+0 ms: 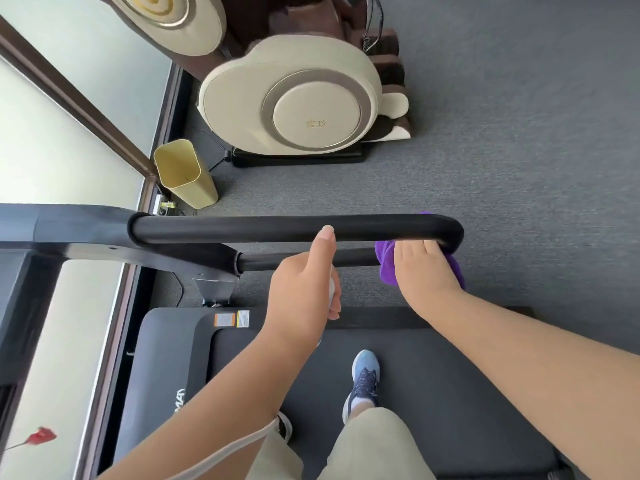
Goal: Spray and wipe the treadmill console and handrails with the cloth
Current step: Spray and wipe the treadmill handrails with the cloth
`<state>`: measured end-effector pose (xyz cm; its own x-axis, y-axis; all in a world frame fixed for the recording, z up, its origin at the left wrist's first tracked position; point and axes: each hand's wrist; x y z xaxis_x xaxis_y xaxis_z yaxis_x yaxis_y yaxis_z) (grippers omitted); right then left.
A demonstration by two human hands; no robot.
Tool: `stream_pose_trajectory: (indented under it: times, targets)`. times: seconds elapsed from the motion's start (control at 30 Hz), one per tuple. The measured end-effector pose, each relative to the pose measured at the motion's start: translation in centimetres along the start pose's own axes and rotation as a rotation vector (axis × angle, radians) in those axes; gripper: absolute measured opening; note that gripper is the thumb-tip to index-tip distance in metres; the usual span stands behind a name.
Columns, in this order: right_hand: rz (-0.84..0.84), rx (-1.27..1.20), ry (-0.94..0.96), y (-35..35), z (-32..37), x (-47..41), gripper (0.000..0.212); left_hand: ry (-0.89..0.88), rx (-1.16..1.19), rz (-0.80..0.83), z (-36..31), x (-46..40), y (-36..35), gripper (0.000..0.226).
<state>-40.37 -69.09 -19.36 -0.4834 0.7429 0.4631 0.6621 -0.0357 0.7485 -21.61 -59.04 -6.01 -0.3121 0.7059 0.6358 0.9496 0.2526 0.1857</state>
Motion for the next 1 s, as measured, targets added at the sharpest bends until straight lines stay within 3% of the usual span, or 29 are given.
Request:
stream_pose_trajectory:
  times: [0.17, 0.27, 0.43, 0.5, 0.57, 0.63, 0.73, 0.83, 1.0]
  targets:
    - [-0.231, -0.654, -0.241, 0.9, 2.9, -2.2, 0.041, 0.039, 0.041, -0.036, 1.3, -0.3, 2.3, 0.085]
    - [-0.22, -0.826, -0.377, 2.6, 4.7, -4.2, 0.029, 0.07, 0.054, -0.054, 2.1, -0.3, 4.1, 0.083]
    - [-0.156, -1.033, -0.348, 8.7, 9.9, -7.3, 0.048, 0.117, 0.046, -0.087, 3.7, -0.5, 8.1, 0.085]
    - [-0.181, -1.392, -0.287, 12.3, 14.0, -8.4, 0.036, 0.135, 0.082, -0.096, 4.4, -0.6, 9.8, 0.085]
    - [-0.107, -1.969, -0.322, 16.3, 17.8, -9.3, 0.028, 0.142, 0.113, -0.106, 5.2, -0.8, 11.5, 0.088]
    - [-0.05, -2.453, -0.488, 19.2, 20.0, -10.1, 0.017, 0.152, 0.16, -0.125, 5.9, -0.7, 13.2, 0.087]
    - [0.002, -2.826, -0.71, 19.6, 20.5, -10.9, 0.026, 0.136, 0.158, -0.146, 6.4, -0.4, 15.4, 0.086]
    - [0.004, -3.344, -0.549, 18.5, 19.2, -10.2, 0.032, 0.118, 0.143, -0.143, 6.4, -0.3, 16.3, 0.085]
    - [-0.337, -3.595, -0.261, 17.3, 16.3, -6.6, 0.033, 0.09, 0.081, -0.107, 5.3, 0.0, 14.4, 0.088]
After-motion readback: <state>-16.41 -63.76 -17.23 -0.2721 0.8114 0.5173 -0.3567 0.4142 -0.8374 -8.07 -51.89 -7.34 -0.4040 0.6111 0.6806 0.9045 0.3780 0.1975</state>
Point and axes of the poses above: each hand's wrist, its own x-axis away from the middle knuckle, its own y-axis out of the back of the hand, z = x × y, and after that the axes turned 8 degrees about y, right-handed
